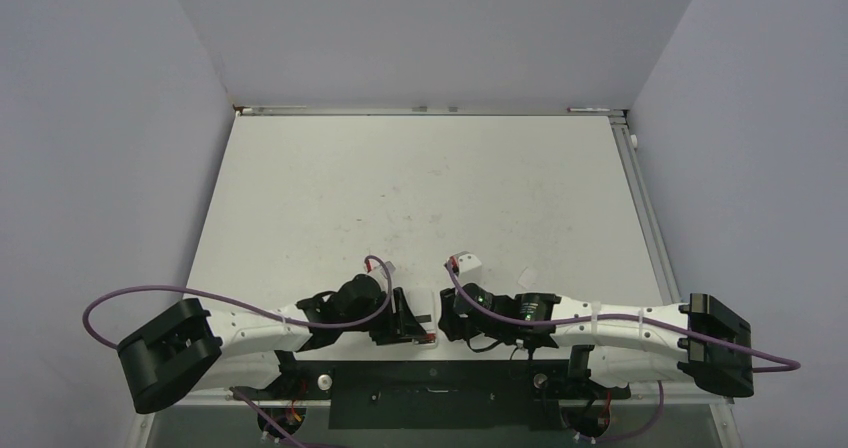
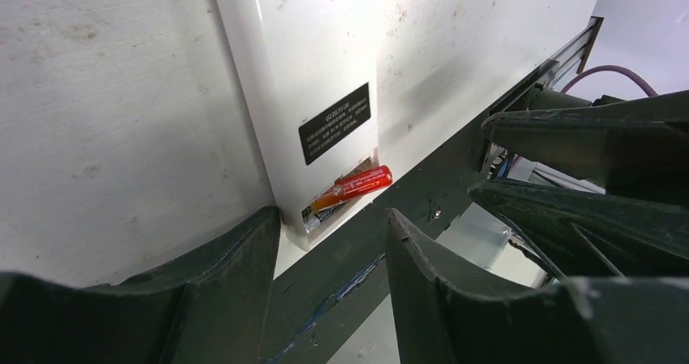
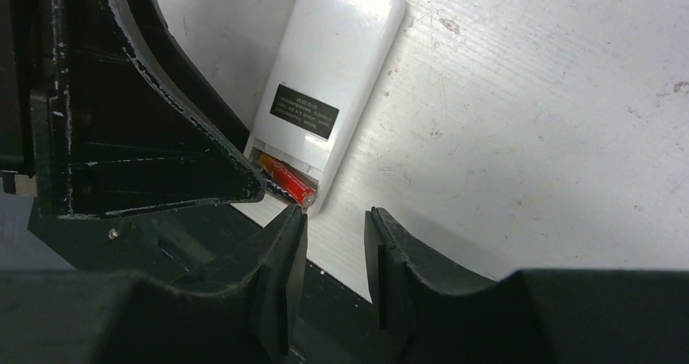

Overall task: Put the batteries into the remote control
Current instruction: Load the battery into the remote control.

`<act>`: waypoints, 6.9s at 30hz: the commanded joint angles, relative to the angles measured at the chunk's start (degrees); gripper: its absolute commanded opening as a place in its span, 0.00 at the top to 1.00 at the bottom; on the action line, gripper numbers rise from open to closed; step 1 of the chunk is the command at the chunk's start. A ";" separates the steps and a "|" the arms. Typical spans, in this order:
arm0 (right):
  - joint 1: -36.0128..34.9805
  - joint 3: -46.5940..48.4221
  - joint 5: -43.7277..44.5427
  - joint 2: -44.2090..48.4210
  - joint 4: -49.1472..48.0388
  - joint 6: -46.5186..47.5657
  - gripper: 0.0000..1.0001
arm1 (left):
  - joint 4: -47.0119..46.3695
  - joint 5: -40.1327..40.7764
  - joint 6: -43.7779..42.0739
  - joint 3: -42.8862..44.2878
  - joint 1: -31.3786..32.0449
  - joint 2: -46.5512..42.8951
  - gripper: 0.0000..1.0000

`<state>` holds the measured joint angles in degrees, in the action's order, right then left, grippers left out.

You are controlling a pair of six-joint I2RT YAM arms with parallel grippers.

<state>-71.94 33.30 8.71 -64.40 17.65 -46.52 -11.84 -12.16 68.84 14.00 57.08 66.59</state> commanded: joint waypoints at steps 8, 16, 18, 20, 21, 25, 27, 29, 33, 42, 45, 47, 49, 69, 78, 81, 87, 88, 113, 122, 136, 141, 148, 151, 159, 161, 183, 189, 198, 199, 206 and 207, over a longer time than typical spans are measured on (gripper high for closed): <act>-0.02 -0.41 -0.35 -2.03 -3.99 -3.06 0.70 | 2.91 4.07 -1.15 1.05 0.70 -3.52 0.54; -0.22 0.94 -2.03 -5.71 -5.35 -3.42 0.73 | 1.58 3.52 -1.25 0.05 0.67 -2.90 0.60; -0.43 1.20 -2.41 -6.44 -5.72 -3.55 0.74 | 1.03 3.23 -1.29 0.00 0.69 -2.38 0.61; -0.71 1.49 -2.90 -7.10 -6.18 -3.63 0.74 | 0.73 2.98 -1.55 0.07 0.69 -1.83 0.62; -0.75 1.60 -3.03 -7.47 -6.43 -3.67 0.75 | 0.68 2.94 -1.64 0.13 0.74 -1.56 0.63; -0.98 2.22 -3.19 -8.47 -6.76 -3.83 0.75 | 0.50 2.63 -1.94 -0.02 0.72 -0.84 0.65; -0.97 2.36 -3.49 -8.99 -7.10 -3.88 0.75 | 0.50 2.58 -2.12 -0.10 0.67 -0.67 0.67; -1.00 2.59 -3.60 -9.50 -7.24 -3.92 0.75 | 0.41 2.58 -2.21 -0.20 0.69 -0.47 0.68; -0.96 3.12 -4.02 -10.54 -7.60 -3.93 0.75 | 0.04 2.42 -2.47 -0.20 0.71 -0.05 0.70; -1.09 3.51 -4.75 -11.79 -8.16 -4.19 0.83 | -2.18 1.68 -2.73 -0.14 0.73 2.66 0.78; -1.14 3.61 -4.75 -11.94 -7.84 -4.23 0.85 | -2.57 1.50 -2.74 -0.20 0.71 3.01 0.79; -1.25 3.64 -4.68 -11.89 -7.72 -4.37 0.85 | -2.66 1.52 -2.74 -0.20 0.74 3.05 0.79; -1.27 3.53 -4.59 -11.75 -7.69 -4.45 0.86 | -2.75 1.48 -2.74 -0.35 0.67 3.08 0.80; -4.64 7.96 -1.05 -18.92 -3.50 -4.43 0.91 | -3.35 1.42 -2.48 -0.68 0.71 2.66 0.81; -8.45 12.87 3.30 -27.04 0.56 -5.49 0.91 | -3.52 1.11 -2.70 -0.89 0.67 2.50 0.81; -9.48 14.69 5.11 -28.74 3.22 -5.51 0.91 | -3.08 1.22 -2.66 -1.19 0.67 1.90 0.81; -9.71 16.33 7.12 -27.32 5.37 -5.99 0.91 | -2.58 1.35 -2.74 -1.27 0.72 1.05 0.81; -9.71 16.74 7.81 -26.87 5.93 -6.14 0.91 | -2.51 1.33 -2.74 -1.26 0.68 0.94 0.81; -9.53 11.15 11.74 -13.72 8.56 -13.21 0.76 | -1.61 1.12 -3.29 0.50 0.69 1.74 0.81; -9.48 9.50 10.25 -14.37 5.29 -14.13 0.78 | -1.70 1.05 -3.11 0.16 0.69 1.54 0.81; -9.53 9.60 10.16 -16.28 5.09 -14.40 0.81 | -2.05 0.99 -2.92 -0.32 0.67 1.25 0.81; -9.49 9.50 9.97 -16.97 4.79 -14.56 0.82 | -2.01 0.95 -2.92 -0.38 0.66 1.25 0.81; -9.53 9.24 9.93 -17.69 4.61 -14.76 0.82 | -1.71 1.17 -2.92 -0.45 0.67 0.84 0.81; -9.46 9.24 9.84 -18.23 4.56 -14.87 0.83 | -1.69 1.09 -2.92 -0.38 0.69 0.90 0.82; -9.49 9.15 9.50 -19.28 3.97 -15.00 0.84 | -1.70 1.02 -2.93 -0.38 0.66 0.85 0.82; -9.47 9.15 9.34 -19.48 3.74 -15.01 0.84 | -1.57 0.98 -2.92 -0.36 0.66 0.67 0.82; -9.92 12.17 7.97 -25.57 4.40 -13.46 0.91 | -1.35 0.65 -3.49 0.27 0.68 1.16 0.82; -10.78 12.88 6.25 -27.94 5.47 -12.36 0.91 | -1.49 0.35 -3.62 0.30 0.69 1.64 0.82; -12.85 16.35 5.46 -34.45 8.46 -10.92 0.91 | -2.23 0.22 -3.46 0.02 0.67 1.79 0.82; -13.10 16.94 5.61 -35.33 9.11 -10.80 0.91 | -2.23 0.17 -3.37 -0.06 0.67 1.63 0.82; -13.58 19.09 8.53 -35.28 11.97 -11.29 0.91 | -1.59 0.36 -3.40 -0.20 0.68 0.45 0.82; -13.51 19.47 9.23 -34.86 12.62 -11.37 0.91 | -1.47 0.41 -3.44 -0.19 0.62 0.36 0.82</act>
<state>-84.86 54.37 22.31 -95.04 29.82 -56.16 -12.80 -10.94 66.26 12.91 57.32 67.79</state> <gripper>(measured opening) 0.087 0.182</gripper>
